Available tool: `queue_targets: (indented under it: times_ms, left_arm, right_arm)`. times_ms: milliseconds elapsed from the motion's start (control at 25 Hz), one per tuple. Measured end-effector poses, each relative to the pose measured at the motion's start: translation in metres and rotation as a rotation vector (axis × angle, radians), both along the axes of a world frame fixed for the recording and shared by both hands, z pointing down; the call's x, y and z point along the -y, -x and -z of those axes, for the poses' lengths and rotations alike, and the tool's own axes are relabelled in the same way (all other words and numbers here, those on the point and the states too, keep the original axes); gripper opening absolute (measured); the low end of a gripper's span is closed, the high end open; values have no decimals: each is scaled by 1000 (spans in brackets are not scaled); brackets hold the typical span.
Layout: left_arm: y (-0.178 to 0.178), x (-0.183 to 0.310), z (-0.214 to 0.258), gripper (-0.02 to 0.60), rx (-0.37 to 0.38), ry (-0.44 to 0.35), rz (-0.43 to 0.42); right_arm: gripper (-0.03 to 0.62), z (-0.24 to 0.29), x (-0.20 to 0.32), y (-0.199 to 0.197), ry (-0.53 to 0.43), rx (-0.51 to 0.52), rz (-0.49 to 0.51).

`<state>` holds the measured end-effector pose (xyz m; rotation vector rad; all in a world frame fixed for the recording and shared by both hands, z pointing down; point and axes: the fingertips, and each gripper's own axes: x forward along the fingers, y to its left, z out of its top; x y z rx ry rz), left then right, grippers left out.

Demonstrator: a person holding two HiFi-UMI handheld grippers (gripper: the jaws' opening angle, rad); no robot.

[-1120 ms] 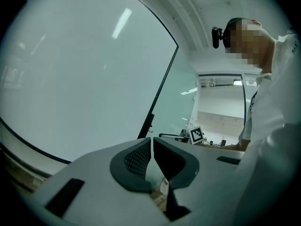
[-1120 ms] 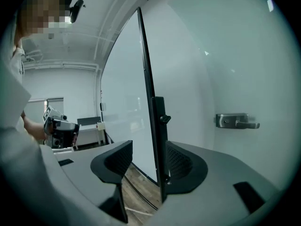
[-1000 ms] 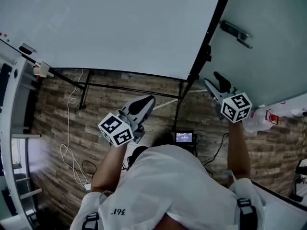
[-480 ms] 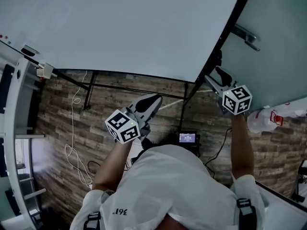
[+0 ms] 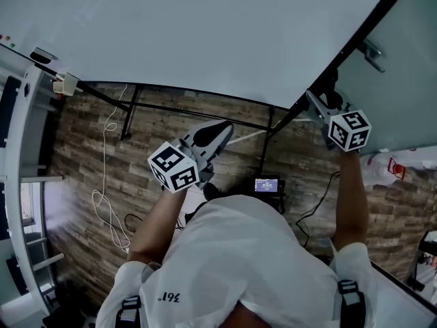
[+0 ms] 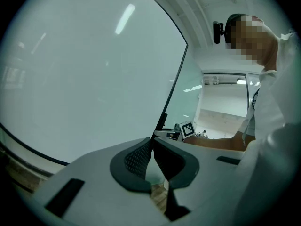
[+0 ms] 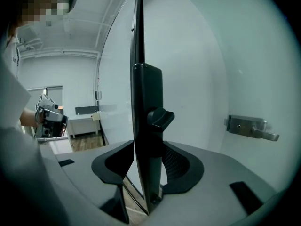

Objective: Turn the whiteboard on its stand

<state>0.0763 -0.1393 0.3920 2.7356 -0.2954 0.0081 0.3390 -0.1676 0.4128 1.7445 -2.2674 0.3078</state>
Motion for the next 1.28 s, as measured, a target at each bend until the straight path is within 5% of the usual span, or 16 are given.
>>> queue_targets:
  times_ms: [1280]
  left_arm:
    - [37, 0, -22, 8, -1, 60, 57]
  right_arm:
    - [201, -2, 20, 0, 12, 60, -47]
